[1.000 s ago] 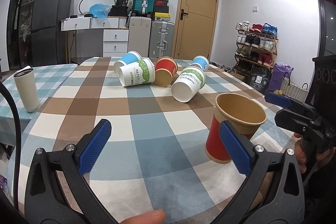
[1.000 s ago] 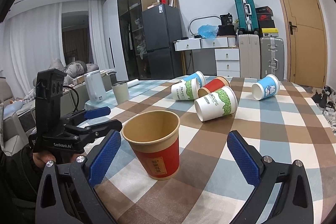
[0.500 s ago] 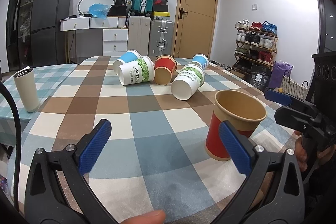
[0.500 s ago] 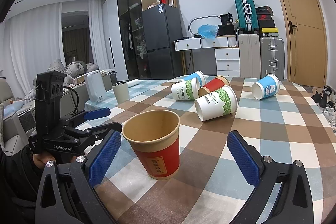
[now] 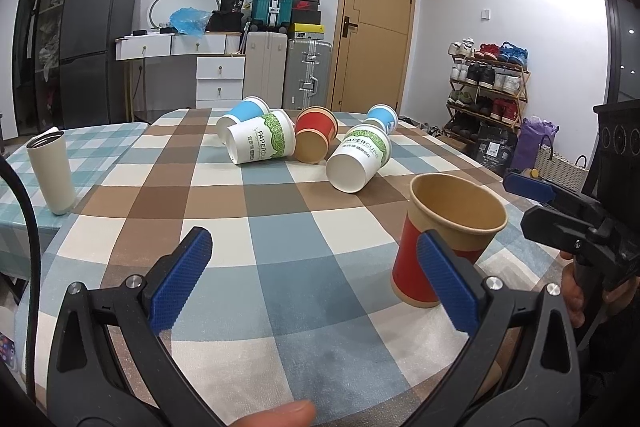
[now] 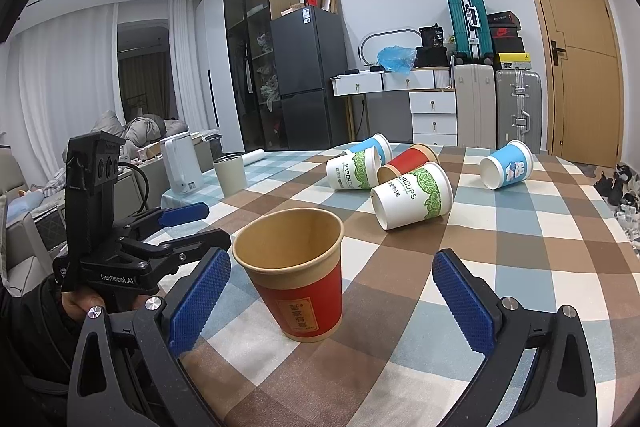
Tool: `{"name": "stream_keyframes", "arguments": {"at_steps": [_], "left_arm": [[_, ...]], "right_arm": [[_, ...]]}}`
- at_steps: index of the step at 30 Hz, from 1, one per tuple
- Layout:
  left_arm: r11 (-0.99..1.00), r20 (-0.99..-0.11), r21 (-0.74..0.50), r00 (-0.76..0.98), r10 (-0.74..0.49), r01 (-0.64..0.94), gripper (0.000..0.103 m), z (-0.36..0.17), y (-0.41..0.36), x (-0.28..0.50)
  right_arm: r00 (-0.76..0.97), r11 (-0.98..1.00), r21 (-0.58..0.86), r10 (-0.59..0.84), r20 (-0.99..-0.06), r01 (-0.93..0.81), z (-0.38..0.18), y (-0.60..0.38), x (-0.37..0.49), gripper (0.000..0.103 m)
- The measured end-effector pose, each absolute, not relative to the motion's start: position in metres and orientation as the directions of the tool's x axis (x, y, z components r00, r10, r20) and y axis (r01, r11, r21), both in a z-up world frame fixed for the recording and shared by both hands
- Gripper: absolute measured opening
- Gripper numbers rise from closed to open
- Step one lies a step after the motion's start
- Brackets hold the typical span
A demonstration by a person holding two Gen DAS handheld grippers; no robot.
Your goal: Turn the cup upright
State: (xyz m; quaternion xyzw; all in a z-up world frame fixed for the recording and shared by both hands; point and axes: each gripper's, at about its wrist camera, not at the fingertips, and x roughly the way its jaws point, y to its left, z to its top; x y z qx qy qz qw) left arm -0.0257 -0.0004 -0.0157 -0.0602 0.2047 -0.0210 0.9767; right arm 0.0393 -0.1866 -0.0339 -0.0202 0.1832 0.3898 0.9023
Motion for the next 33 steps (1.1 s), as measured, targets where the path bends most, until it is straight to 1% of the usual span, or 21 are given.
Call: {"name": "stream_keyframes", "arguments": {"at_steps": [33], "left_arm": [[0.992, -0.390, -0.125, 0.919, -0.066, 0.018, 0.102, -0.0155, 0.0008, -0.0264]], "right_arm": [[0.628, 0.696, 0.105, 0.694, -0.353, -0.711, -0.0361, -0.1872, 0.0399, 0.103]]}}
